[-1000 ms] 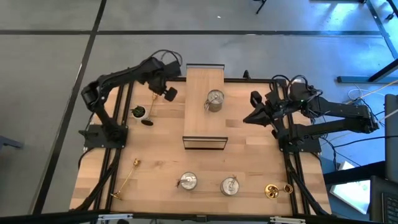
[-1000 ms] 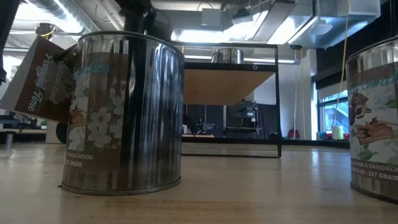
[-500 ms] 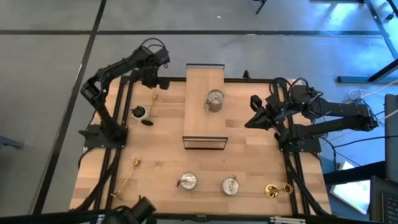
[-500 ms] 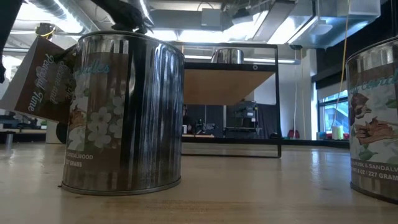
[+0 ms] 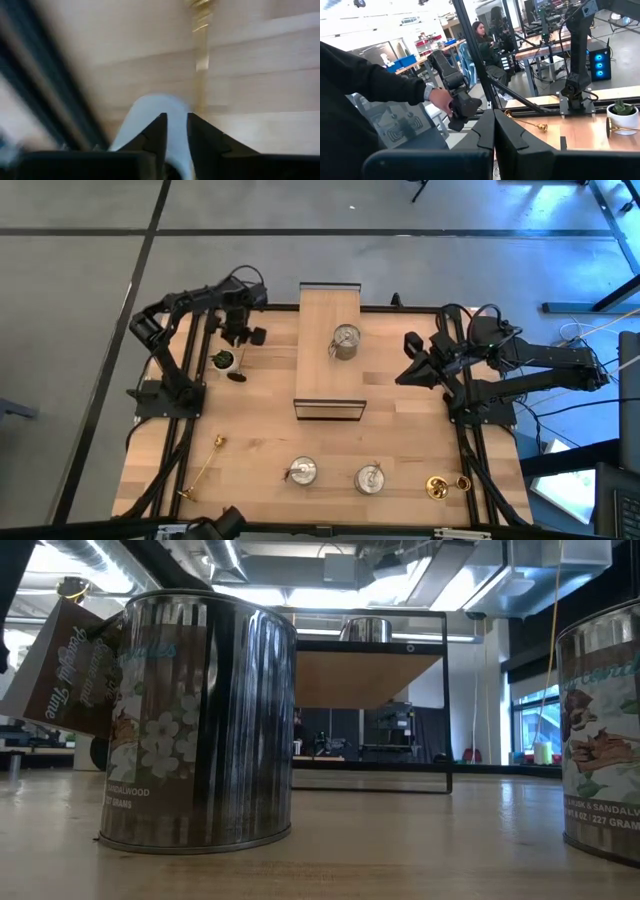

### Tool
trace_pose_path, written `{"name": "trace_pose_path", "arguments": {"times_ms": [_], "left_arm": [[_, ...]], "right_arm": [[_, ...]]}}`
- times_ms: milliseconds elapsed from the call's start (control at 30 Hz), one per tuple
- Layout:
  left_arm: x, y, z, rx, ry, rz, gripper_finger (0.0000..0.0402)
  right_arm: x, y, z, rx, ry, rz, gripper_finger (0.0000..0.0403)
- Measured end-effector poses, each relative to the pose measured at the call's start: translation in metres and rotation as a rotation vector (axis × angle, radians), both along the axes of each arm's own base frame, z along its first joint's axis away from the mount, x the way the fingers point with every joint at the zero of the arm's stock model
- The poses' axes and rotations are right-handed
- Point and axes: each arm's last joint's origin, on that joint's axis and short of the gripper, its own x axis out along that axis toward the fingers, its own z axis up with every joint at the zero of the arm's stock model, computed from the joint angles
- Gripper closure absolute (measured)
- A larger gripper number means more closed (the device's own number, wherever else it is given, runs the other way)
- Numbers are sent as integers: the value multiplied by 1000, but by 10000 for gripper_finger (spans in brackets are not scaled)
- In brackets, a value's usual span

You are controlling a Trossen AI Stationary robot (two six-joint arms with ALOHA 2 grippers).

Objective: Pick & Place candle stick holders
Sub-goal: Put the top gold candle holder on the shelf

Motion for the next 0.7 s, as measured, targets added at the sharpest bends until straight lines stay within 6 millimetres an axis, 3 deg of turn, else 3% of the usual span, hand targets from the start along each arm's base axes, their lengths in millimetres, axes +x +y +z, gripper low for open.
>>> {"name": "trace_pose_path", "arguments": {"times_ms": [367, 700], "left_arm": [[18, 0, 3, 127, -97, -2, 252], [8, -2, -14, 83, -111, 52, 237]], "right_arm": [[3, 0, -2, 7, 18, 0, 400], [3, 0, -3, 13, 34, 1, 400]]}}
